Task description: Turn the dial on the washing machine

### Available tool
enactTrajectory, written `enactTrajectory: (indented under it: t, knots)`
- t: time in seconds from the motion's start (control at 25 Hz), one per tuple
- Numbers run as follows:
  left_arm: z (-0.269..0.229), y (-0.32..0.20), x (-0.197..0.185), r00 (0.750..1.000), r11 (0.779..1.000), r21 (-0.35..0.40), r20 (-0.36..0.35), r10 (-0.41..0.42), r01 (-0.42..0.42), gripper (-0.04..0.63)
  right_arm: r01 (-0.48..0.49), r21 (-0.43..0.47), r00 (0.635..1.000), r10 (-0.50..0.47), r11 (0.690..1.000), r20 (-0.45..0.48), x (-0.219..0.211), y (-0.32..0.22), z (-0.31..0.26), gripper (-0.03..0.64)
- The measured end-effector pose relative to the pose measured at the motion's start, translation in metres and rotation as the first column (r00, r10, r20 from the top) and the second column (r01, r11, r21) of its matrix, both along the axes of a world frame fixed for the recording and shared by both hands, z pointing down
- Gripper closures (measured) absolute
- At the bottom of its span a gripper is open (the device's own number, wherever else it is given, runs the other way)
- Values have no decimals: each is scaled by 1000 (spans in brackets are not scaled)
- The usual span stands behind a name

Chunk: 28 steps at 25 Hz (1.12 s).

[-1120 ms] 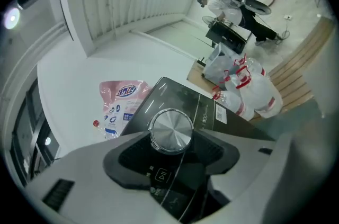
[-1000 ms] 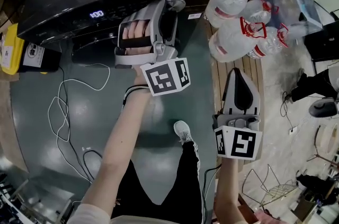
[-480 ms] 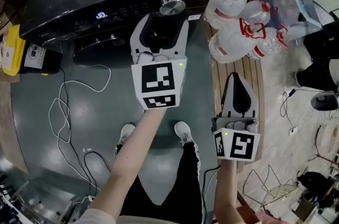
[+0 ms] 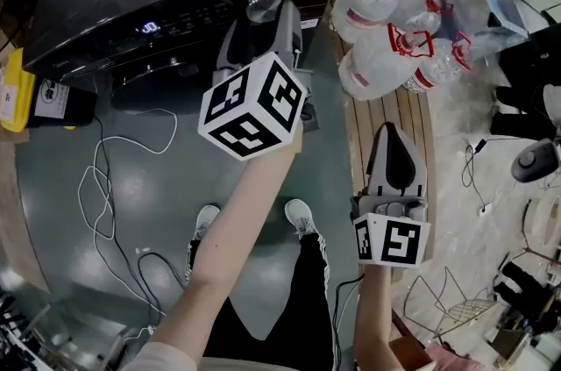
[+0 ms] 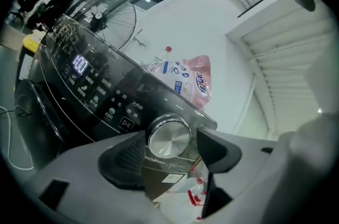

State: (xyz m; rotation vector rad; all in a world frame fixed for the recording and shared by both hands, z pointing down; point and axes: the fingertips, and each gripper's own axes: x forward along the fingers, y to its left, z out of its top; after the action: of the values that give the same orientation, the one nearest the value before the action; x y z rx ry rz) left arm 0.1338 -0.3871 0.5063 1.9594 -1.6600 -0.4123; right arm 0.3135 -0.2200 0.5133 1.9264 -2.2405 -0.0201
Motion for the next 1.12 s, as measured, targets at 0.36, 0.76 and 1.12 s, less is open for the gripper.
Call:
enactTrajectory:
  t: [0.36,0.76,1.12]
  knots:
    - [4,-5,1,987,1000,-4,162,-8,8,334,-25,-10,1000,25,1000,0,16,4,6,612]
    - [10,-4,6,925,1000,8,379,10,-15,337,-19,-16,1000,19,1000,3,14,3,11,612]
    - [-22,19,5,918,995,73,395,36,-71,334,-9,3,1000,9,1000,-6,0,-5,-17,612]
